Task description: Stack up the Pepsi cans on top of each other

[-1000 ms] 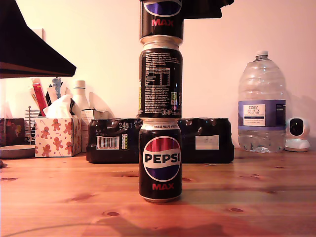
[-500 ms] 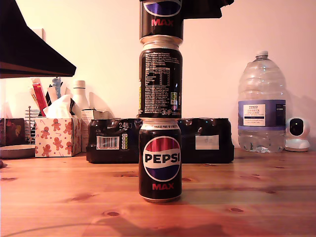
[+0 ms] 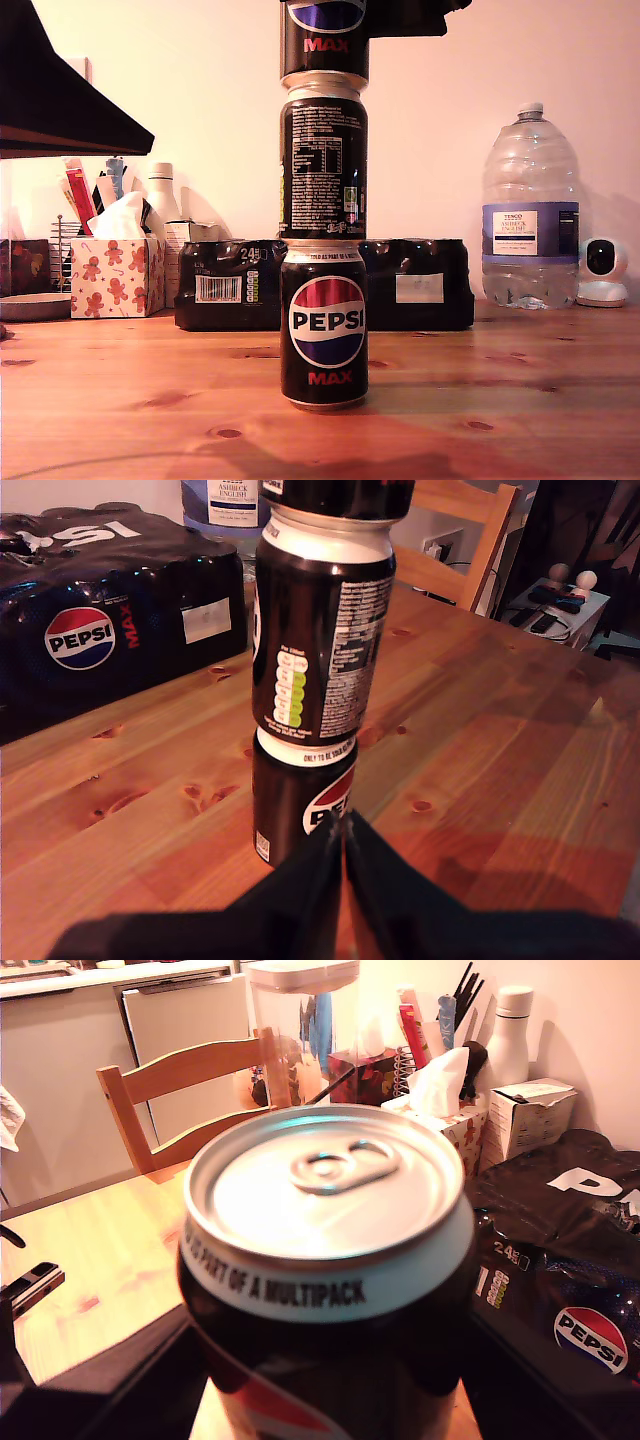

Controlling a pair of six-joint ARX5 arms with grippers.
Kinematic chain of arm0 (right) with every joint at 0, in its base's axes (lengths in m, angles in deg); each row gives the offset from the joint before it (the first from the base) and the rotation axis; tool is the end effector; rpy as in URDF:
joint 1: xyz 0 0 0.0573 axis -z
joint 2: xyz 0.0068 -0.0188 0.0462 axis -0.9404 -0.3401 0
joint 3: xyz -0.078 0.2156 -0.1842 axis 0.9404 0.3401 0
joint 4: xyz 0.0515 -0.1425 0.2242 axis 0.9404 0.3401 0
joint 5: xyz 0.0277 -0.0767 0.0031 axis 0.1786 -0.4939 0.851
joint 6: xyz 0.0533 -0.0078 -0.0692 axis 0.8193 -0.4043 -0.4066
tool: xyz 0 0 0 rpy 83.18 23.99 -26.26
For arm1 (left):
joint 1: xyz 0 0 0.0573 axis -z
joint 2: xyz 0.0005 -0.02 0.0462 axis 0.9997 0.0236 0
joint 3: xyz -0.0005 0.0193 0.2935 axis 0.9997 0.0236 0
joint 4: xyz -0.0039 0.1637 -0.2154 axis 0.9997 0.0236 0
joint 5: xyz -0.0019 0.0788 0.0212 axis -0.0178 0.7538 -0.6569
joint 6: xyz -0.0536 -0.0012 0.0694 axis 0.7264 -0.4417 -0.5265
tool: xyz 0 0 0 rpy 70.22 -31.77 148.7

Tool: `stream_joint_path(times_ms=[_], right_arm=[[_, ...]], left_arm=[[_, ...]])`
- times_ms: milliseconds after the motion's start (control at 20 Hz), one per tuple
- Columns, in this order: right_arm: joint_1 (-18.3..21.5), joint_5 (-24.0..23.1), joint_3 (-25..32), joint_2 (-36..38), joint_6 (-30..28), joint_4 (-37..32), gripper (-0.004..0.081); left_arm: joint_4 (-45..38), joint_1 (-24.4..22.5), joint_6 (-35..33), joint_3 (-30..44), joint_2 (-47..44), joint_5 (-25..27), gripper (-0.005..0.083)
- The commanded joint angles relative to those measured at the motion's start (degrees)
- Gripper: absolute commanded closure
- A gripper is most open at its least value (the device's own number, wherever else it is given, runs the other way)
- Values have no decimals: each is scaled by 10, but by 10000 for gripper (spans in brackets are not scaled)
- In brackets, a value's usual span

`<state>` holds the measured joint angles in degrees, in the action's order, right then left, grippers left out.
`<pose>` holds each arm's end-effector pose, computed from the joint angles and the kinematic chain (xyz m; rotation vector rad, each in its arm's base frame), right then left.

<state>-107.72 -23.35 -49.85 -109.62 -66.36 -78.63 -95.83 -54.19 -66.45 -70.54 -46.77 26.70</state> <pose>0.2488 0.2175 0.3322 -0.1164 0.1913 0.9389 0.1452 -0.1293 0.2060 -0.0246 0.3149 -0.9168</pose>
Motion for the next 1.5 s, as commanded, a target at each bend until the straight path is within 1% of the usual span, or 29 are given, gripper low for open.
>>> stream_joint_path(times_ms=[0,250,400,700,1350,1400,1450], right_arm=[[-3,0,0,1,2,-15,320],[-3,-26,0,1,2,-15,214],[-3,-30,0,1,2,-14,164],[-3,-28,0,1,2,3,165],[-3,-29,0,1,2,7,164],[-3,-26,0,1,2,7,150],[-4,-26,0,1,3,7,110]], left_arm=[[-1,1,-5,14,-2,0,797],[1,1,-5,14,-2,0,797],[1,1,-5,14,-2,0,797],[1,1,-5,14,-2,0,797],[1,1,-5,14,-2,0,797],[1,1,-5,14,-2,0,797],[1,1,-5,14,-2,0,797]])
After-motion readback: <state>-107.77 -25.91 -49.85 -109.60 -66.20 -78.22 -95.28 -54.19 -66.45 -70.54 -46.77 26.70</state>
